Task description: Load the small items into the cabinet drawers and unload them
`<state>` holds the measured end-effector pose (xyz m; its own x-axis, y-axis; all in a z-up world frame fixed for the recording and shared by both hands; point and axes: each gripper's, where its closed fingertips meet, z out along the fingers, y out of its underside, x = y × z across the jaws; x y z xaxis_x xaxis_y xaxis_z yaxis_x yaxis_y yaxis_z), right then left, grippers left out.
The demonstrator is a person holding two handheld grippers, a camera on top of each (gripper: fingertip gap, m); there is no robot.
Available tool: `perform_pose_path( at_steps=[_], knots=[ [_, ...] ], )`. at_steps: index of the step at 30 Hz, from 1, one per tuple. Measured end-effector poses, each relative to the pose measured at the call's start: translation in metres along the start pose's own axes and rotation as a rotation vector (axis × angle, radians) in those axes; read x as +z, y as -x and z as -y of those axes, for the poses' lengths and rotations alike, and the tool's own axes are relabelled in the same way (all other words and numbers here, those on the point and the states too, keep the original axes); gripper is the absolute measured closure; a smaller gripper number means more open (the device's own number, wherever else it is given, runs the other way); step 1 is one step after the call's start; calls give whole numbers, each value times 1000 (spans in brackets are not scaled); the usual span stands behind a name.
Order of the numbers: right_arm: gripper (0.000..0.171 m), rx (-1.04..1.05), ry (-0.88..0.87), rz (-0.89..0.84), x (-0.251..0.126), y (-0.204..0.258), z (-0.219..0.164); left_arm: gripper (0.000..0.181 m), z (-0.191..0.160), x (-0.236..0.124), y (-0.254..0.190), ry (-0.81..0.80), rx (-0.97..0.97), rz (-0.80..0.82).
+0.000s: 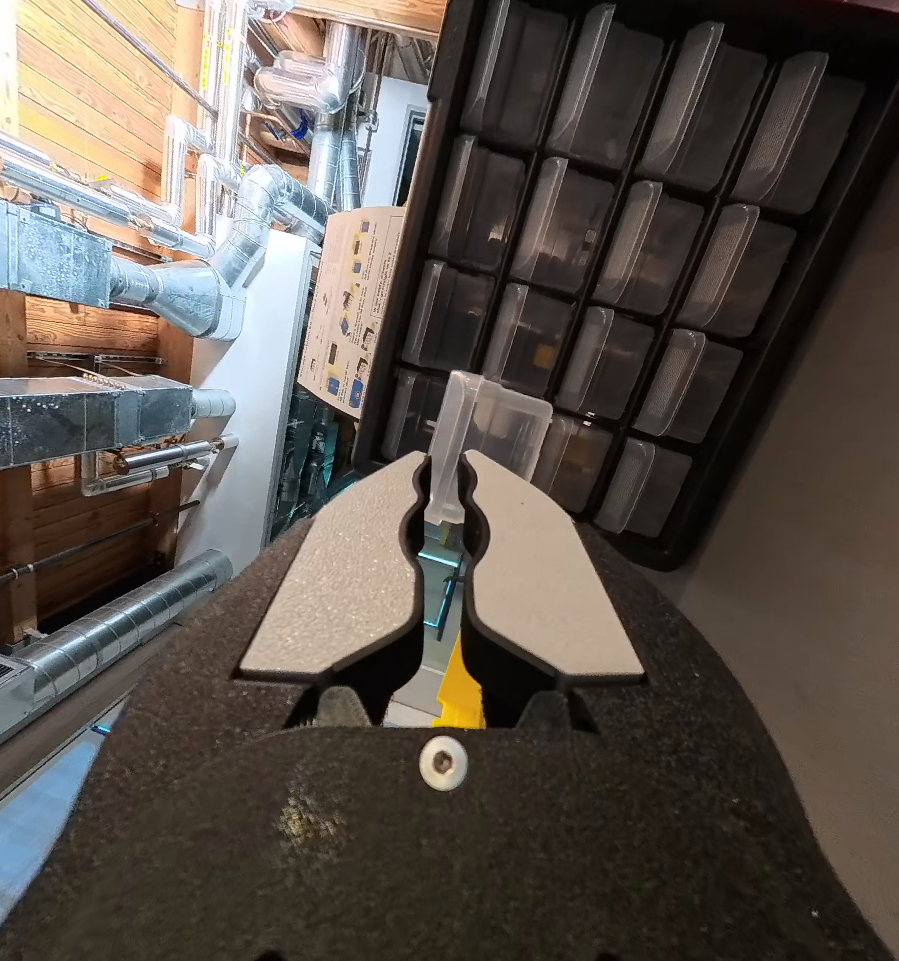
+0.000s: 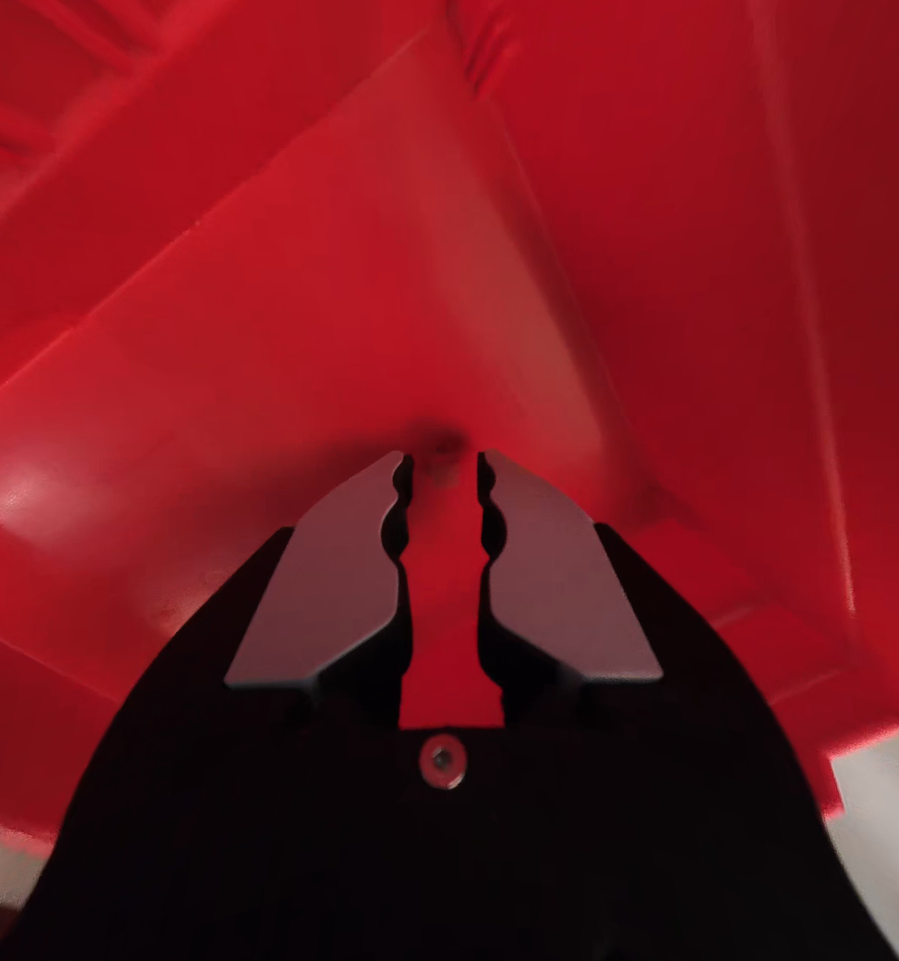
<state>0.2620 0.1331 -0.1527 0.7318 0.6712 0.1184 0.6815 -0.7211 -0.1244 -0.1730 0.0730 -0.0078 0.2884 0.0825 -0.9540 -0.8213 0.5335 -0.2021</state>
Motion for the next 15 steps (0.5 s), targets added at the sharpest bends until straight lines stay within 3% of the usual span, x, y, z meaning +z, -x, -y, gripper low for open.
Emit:
perform_pose_path(
  at_steps=[15],
  knots=[
    [131,-18,-209,-210,-57,16,3,171,-30,44,-8,140,-70,-95]
  ],
)
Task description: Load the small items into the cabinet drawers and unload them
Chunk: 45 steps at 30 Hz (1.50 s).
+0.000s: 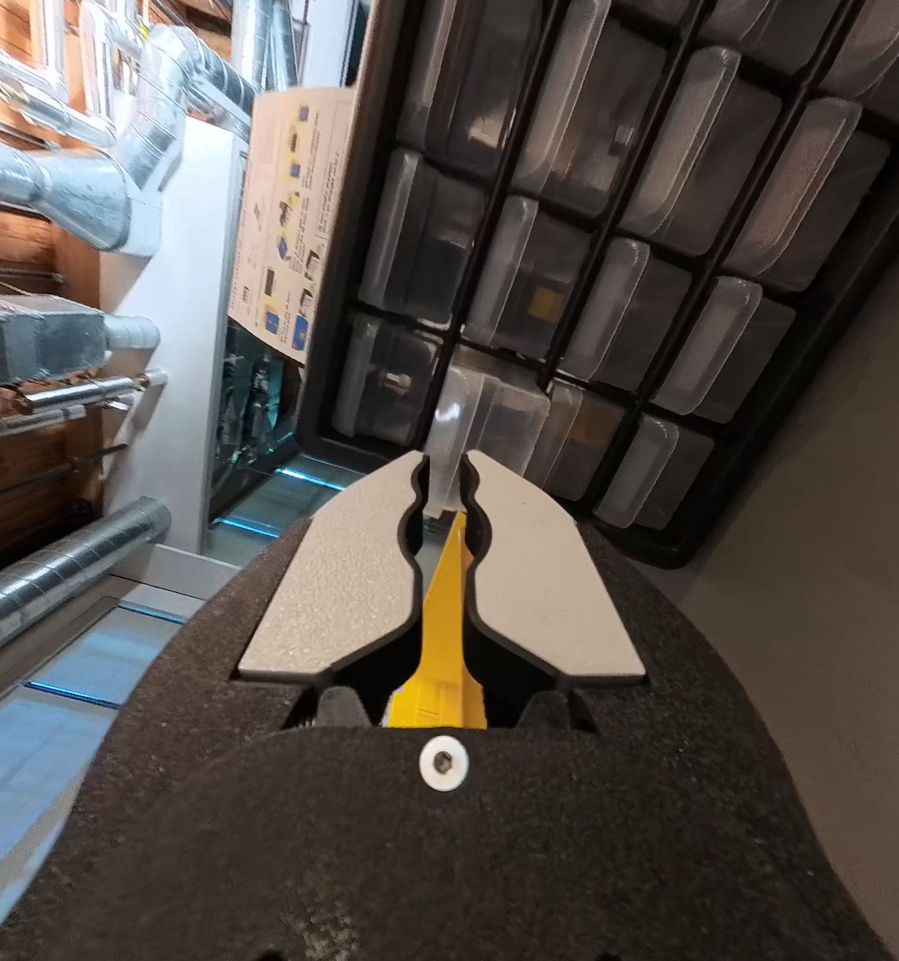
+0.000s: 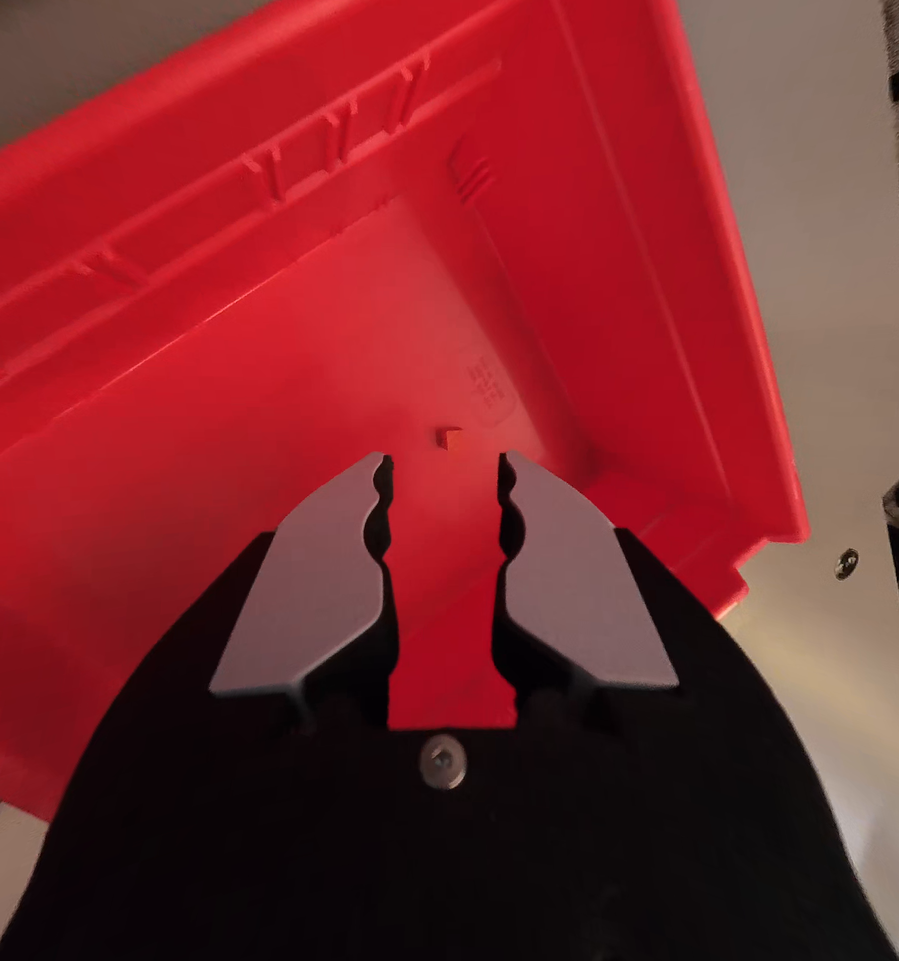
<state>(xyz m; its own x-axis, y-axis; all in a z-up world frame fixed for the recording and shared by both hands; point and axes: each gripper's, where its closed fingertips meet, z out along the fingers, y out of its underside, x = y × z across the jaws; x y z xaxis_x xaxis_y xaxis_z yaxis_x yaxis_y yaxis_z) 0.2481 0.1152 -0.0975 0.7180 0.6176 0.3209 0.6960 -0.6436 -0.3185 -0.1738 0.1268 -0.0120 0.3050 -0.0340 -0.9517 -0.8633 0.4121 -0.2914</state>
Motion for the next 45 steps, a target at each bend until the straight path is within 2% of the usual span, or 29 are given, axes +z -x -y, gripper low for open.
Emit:
perform_pose_path(
  at_steps=[7,16,21,25,28,30,36,41,45],
  knots=[
    [130,2,-133,-63,-31,13,15,171,-1,24,-2,23,37,-6],
    [126,-18,-322,-88,-74,31,58,168,-7,48,-3,66,55,-7],
    [116,-6,-397,-51,-98,39,79,154,-5,49,-10,57,49,-39],
    [116,-15,-524,-24,-123,47,99,148,19,34,1,-34,42,7],
    [116,-18,-628,-27,-140,51,110,150,42,28,-3,-88,17,-45],
    [116,-41,-643,-42,-143,55,111,151,49,34,-10,-96,-12,-79],
    [116,-54,-626,-48,-142,58,100,157,51,53,-24,-76,114,-55],
    [116,-37,-628,-53,-141,53,94,164,49,59,-18,-83,137,-26],
    [116,-29,-640,-54,-143,51,90,157,43,56,-14,-89,160,-24]
  ],
)
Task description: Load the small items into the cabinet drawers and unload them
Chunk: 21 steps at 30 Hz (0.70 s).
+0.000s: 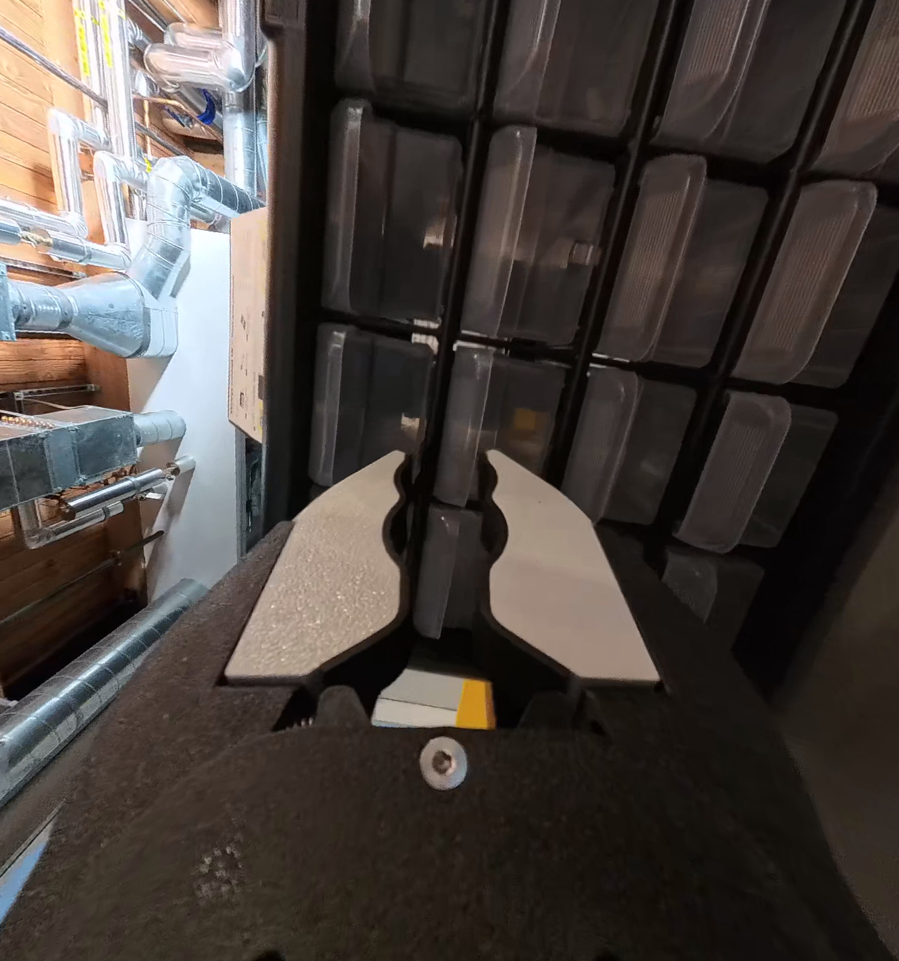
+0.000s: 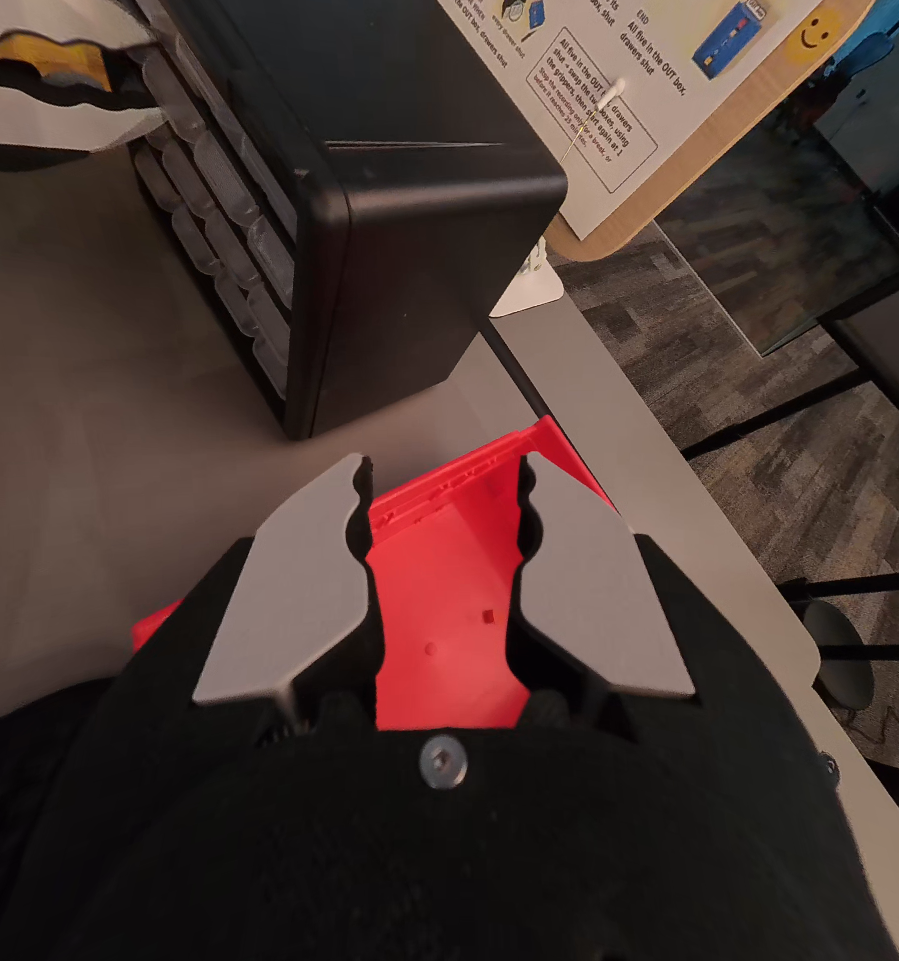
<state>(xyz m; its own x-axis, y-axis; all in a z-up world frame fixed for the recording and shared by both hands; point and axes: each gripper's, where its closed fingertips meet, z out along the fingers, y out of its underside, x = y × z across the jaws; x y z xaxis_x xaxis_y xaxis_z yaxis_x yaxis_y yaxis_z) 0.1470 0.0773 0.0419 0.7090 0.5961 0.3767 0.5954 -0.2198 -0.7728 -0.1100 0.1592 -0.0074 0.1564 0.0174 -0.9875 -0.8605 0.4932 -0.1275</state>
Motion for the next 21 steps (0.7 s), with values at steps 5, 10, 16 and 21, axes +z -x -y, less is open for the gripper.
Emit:
perform_pose_path(
  at_steps=[5,10,16,21],
  knots=[
    [116,11,-15,-2,-3,-4,-2,148,-13,-21,-5,5,-6,-19],
    [117,27,-21,18,2,-4,-4,149,-16,-30,0,5,-59,25],
    [117,19,-9,28,6,-1,-5,155,4,-13,5,-26,-28,44],
    [117,34,-23,13,0,-7,-8,158,7,0,-3,-29,7,31]
  ],
)
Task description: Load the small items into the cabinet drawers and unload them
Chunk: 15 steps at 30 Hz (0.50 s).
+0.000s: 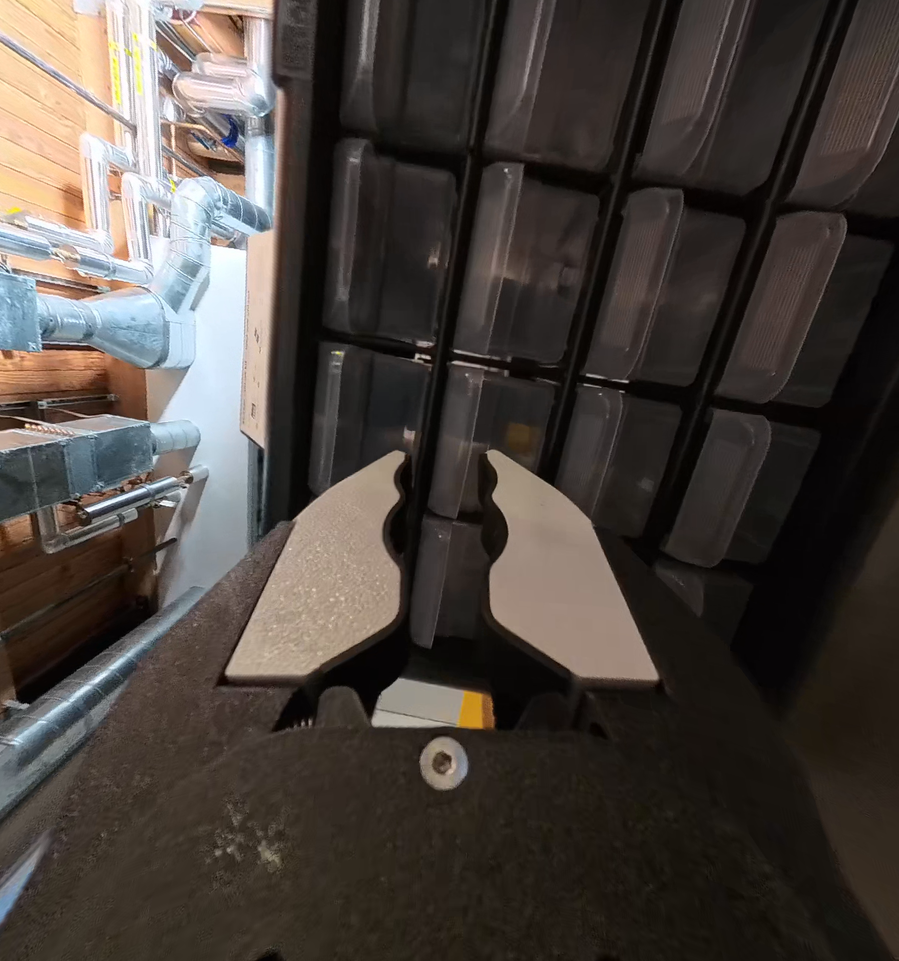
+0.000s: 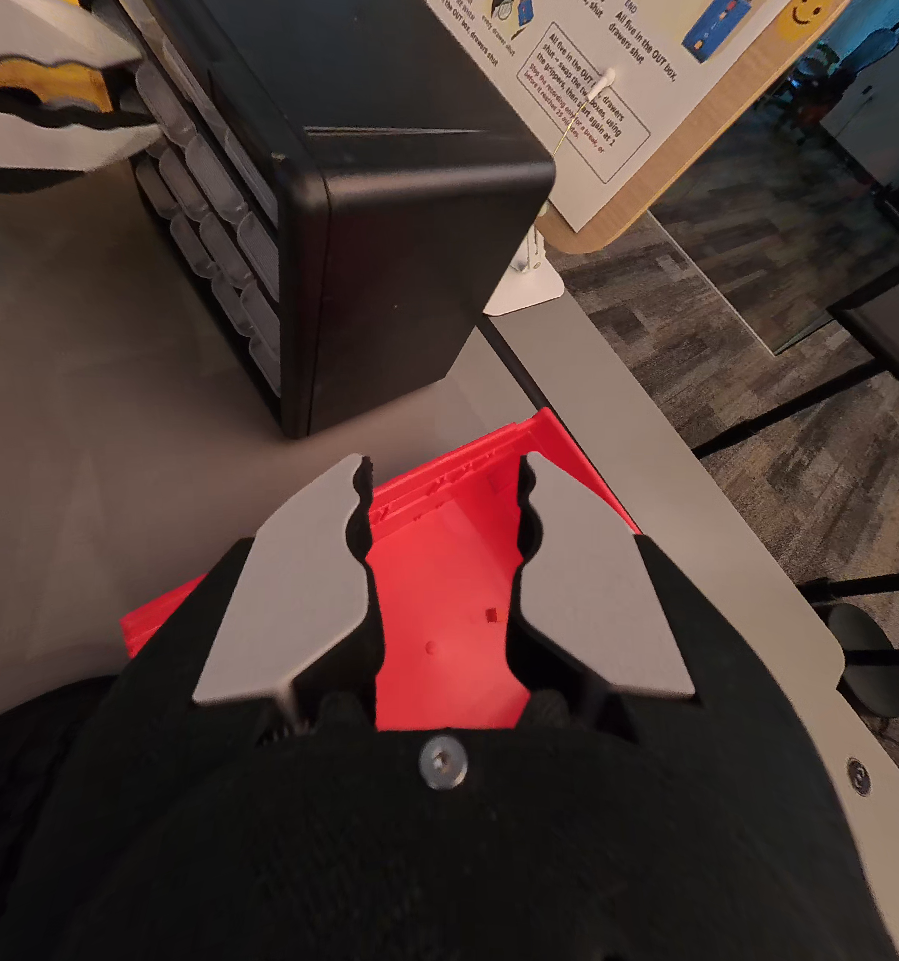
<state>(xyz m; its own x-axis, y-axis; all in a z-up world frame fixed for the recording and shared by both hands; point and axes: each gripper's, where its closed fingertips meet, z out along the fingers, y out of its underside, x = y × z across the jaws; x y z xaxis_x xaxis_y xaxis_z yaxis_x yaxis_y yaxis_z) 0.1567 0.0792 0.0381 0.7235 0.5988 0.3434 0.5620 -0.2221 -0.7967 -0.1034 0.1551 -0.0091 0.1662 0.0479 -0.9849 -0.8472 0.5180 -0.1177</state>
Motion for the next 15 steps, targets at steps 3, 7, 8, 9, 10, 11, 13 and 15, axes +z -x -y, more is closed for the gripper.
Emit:
perform_pose_path(
  at_steps=[3,7,8,9,10,11,13,15],
  knots=[
    [117,17,-30,5,-5,-2,2,168,3,6,-4,-21,55,6],
    [117,24,-34,-5,-8,-5,-1,171,4,6,-4,-28,61,35],
    [117,28,-37,-3,-8,-5,-1,172,3,5,-3,-29,48,40],
    [118,31,-38,1,-8,-5,-1,172,3,4,-3,-32,38,41],
    [118,30,-39,2,-8,-5,-1,172,4,3,-3,-32,29,44],
    [118,28,-38,1,-7,-4,0,172,4,2,-2,-33,25,48],
    [119,20,-39,7,-6,-2,2,172,7,-5,-1,-37,39,58],
    [120,4,-49,29,-5,6,9,173,9,-15,-1,-39,52,61]
  ],
)
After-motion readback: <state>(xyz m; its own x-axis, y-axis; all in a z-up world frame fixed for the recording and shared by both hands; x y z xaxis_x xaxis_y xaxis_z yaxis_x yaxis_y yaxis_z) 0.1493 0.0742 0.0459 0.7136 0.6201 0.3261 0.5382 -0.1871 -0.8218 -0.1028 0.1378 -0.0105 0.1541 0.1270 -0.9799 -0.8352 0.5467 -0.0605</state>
